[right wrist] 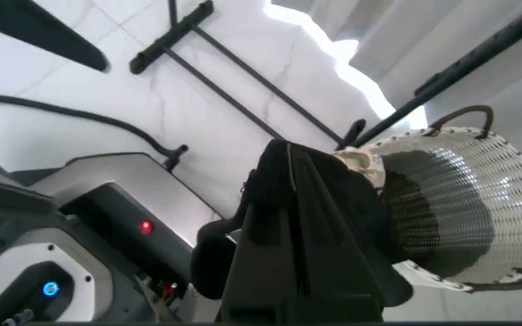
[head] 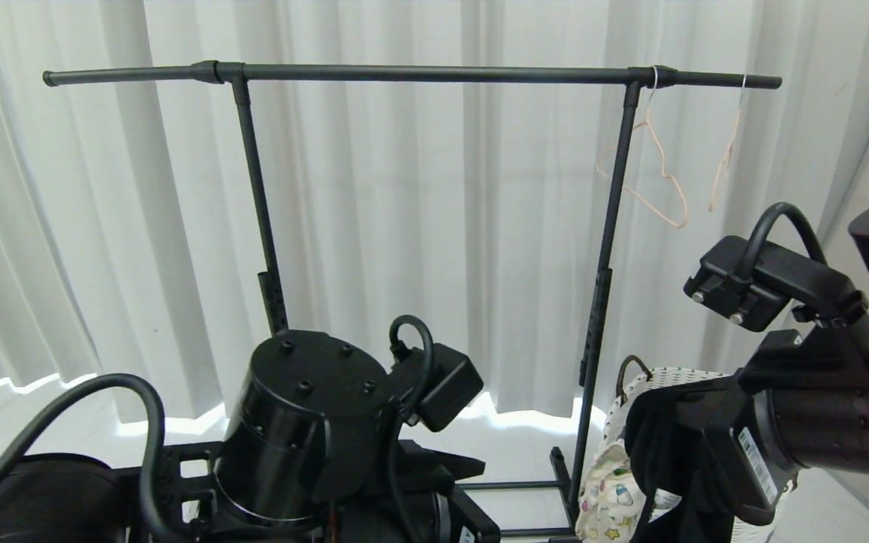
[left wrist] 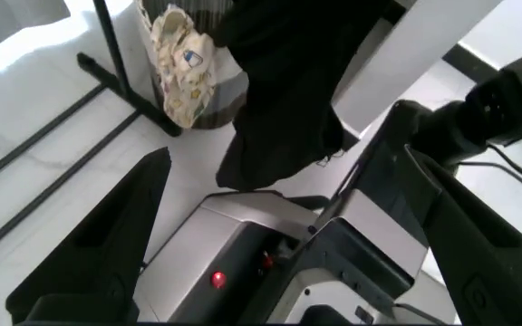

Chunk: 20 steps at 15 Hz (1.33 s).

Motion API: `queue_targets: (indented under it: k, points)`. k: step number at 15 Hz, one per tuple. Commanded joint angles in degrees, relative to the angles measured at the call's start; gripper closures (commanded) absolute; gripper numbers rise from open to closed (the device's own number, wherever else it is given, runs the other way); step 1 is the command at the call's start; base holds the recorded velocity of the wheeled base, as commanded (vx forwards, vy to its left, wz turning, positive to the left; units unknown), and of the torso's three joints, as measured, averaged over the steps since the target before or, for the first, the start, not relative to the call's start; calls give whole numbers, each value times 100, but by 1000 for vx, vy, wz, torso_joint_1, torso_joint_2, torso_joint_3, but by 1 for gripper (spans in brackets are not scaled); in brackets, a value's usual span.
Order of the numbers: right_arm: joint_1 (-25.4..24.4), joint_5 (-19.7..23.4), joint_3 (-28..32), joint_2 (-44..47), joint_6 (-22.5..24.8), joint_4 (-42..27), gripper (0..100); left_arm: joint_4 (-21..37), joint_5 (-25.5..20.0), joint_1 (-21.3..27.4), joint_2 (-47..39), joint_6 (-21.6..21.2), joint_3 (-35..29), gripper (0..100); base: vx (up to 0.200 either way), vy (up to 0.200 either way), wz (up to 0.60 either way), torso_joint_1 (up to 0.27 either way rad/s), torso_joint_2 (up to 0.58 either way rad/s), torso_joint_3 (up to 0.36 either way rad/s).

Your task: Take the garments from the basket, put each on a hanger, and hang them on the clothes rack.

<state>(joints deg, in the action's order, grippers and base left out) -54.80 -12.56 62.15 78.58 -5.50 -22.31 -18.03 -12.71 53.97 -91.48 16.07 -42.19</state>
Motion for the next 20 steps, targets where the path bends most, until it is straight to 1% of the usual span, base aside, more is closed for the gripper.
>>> queue_targets:
  k: [1, 2, 3, 4, 6, 7, 10, 12, 14, 15, 17, 19, 20]
  points:
    - [-93, 8, 25, 61, -65, -2, 100, -95, -21, -9, -300, 2, -52, 0, 0, 0, 0, 0, 0, 0]
    - [-154, -1, 25, 52, -180, -2, 100, -377, -38, -9, -573, 2, -70, 0, 0, 0, 0, 0, 0, 0]
    - [-189, -1, 8, 26, -224, -10, 100, -535, -91, 61, -714, 19, -167, 0, 0, 0, 0, 0, 0, 0]
    - [-224, -1, -10, 8, -241, -10, 100, -544, -188, 175, -889, 54, -369, 0, 0, 0, 0, 0, 0, 0]
    - [-347, -1, 8, -9, -364, -2, 100, -552, -196, 202, -1329, 63, -782, 0, 0, 0, 0, 0, 0, 0]
    - [-374, -1, 17, -9, -391, -10, 100, -552, -196, 202, -1461, 63, -843, 0, 0, 0, 0, 0, 0, 0]
    - [-374, -1, 25, -9, -443, 7, 100, -561, -214, 219, -1759, 72, -861, 0, 0, 0, 0, 0, 0, 0]
    - [-374, -1, 17, -71, -505, 7, 100, -570, -205, 246, -2014, 63, -984, 0, 0, 0, 0, 0, 0, 0]
    - [-374, -1, 8, -89, -566, 7, 100, -728, -205, 228, -2208, 54, -1010, 0, 0, 0, 0, 0, 0, 0]
    - [-374, -1, 17, -141, -584, -2, 100, -895, -179, 228, -2419, 46, -1037, 0, 0, 0, 0, 0, 0, 0]
    - [-374, -1, 8, -220, -584, -19, 100, -974, -152, 228, -2603, 37, -1028, 0, 0, 0, 0, 0, 0, 0]
    - [-365, -1, 8, -264, -584, -19, 100, -974, -21, 193, -2735, 28, -1002, 0, 0, 0, 0, 0, 0, 0]
    - [-365, -1, -1, -264, -584, -19, 100, -974, 129, 184, -2814, 19, -993, 0, 0, 0, 0, 0, 0, 0]
